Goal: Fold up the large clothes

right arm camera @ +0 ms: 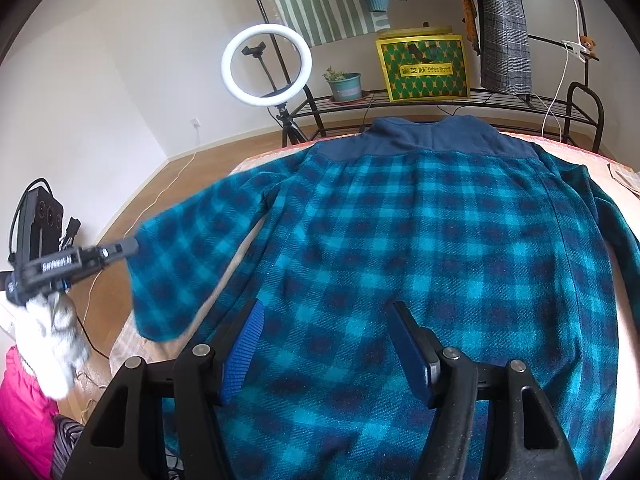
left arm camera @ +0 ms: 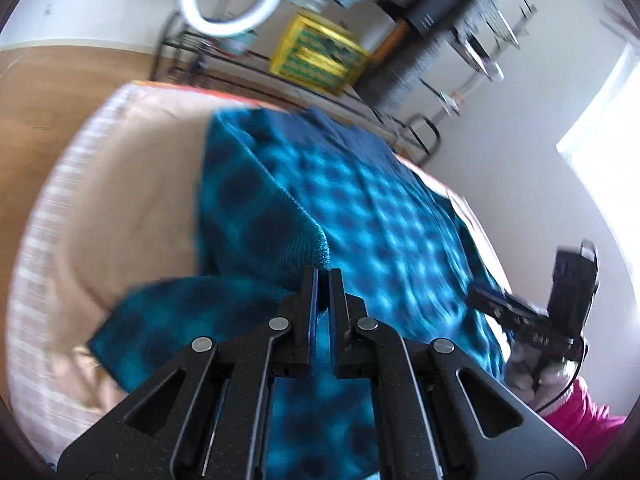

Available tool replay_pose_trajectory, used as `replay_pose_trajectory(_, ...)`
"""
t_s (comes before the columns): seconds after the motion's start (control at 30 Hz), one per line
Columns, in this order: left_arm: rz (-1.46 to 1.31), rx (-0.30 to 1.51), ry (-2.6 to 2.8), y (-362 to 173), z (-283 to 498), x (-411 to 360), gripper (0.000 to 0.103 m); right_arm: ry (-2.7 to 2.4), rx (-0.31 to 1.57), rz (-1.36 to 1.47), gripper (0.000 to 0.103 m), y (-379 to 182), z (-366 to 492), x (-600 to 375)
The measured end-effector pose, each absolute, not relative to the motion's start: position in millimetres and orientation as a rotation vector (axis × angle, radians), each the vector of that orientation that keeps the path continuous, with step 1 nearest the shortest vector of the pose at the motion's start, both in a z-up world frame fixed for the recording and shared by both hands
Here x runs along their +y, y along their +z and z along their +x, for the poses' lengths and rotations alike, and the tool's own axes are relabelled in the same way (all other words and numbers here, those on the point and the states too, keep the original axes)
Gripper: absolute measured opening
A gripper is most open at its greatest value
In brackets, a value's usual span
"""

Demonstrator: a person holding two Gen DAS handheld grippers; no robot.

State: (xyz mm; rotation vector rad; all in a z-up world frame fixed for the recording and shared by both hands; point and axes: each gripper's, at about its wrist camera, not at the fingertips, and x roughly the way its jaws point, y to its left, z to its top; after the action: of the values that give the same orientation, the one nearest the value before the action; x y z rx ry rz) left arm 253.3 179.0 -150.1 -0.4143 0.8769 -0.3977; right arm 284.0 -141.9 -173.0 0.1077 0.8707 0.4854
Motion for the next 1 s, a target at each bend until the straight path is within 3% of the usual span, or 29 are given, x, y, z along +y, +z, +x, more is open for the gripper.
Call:
replay_pose_trajectory(0.27,-0.161,1.006,-0.441,-185,256,88,0.006,0.47,0.891,0.111,0.068,-179,282,-151)
replay_pose_trajectory(0.37,-0.177,1.03,-0.458,-186,242,91,0.018,0.464,0.904,0.113,0.068,-181,281,-155)
replay_pose_trajectory(0.53,-0.25,0.909,-0.394,-156,202,141,0.055,0.484,0.92,0.115,0.068,-184,273,-160)
replay_pose_trajectory(0.6,-0.268,0.883,-0.293,-154,199,170,0.059,0.494,0.934,0.11,0.068,-188,269,-158)
replay_pose_trajectory(0.87,-0.447,1.045,-0.088,-215,235,243,0.059,0.583,1.043,0.144,0.068,-214,259,-132)
replay_pose_trajectory(1.0,-0.411,1.106,-0.087,-238,246,238,0.059,0.626,1.116,0.13,0.059,-236,248,-117)
